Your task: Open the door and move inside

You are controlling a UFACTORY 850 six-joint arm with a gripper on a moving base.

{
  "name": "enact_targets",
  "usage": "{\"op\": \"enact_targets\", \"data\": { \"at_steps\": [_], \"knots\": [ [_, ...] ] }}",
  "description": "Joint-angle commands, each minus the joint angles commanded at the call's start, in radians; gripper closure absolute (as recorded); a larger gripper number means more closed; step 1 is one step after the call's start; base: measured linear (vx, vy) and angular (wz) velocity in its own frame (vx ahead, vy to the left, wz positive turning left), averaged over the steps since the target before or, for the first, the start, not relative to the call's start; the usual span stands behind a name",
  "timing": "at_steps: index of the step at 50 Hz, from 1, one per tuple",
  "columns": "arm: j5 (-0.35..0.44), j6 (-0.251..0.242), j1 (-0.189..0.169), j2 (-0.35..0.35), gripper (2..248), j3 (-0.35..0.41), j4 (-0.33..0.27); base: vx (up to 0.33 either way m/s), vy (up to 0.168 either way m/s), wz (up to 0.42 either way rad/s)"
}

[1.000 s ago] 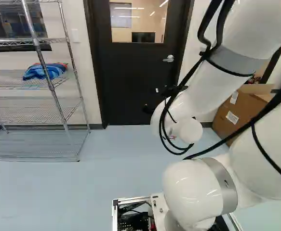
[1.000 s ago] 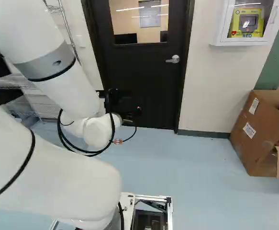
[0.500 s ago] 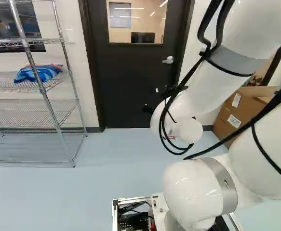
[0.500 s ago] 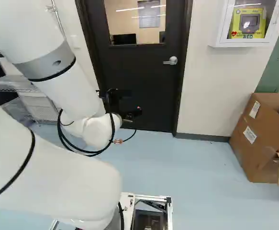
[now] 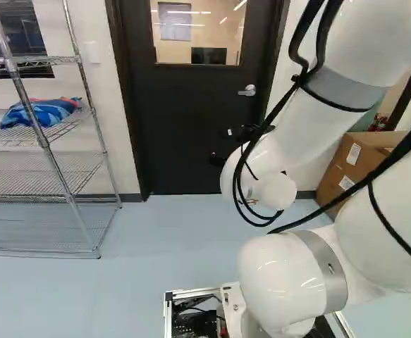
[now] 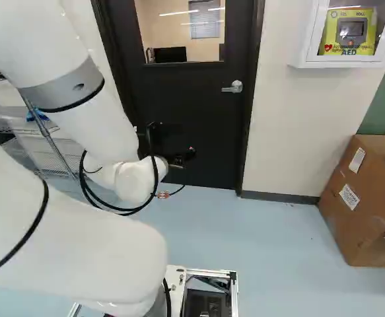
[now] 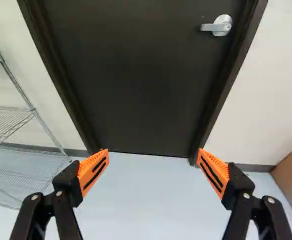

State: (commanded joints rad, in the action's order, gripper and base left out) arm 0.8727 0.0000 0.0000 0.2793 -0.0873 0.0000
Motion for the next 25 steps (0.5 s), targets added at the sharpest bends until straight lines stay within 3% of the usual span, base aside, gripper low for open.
{"op": "enact_targets", "data": {
  "at_steps": [25],
  "knots": [
    [0.000, 0.000, 0.000, 0.000, 3, 0.000, 0.000, 0.192, -0.003, -0.007]
  ]
}}
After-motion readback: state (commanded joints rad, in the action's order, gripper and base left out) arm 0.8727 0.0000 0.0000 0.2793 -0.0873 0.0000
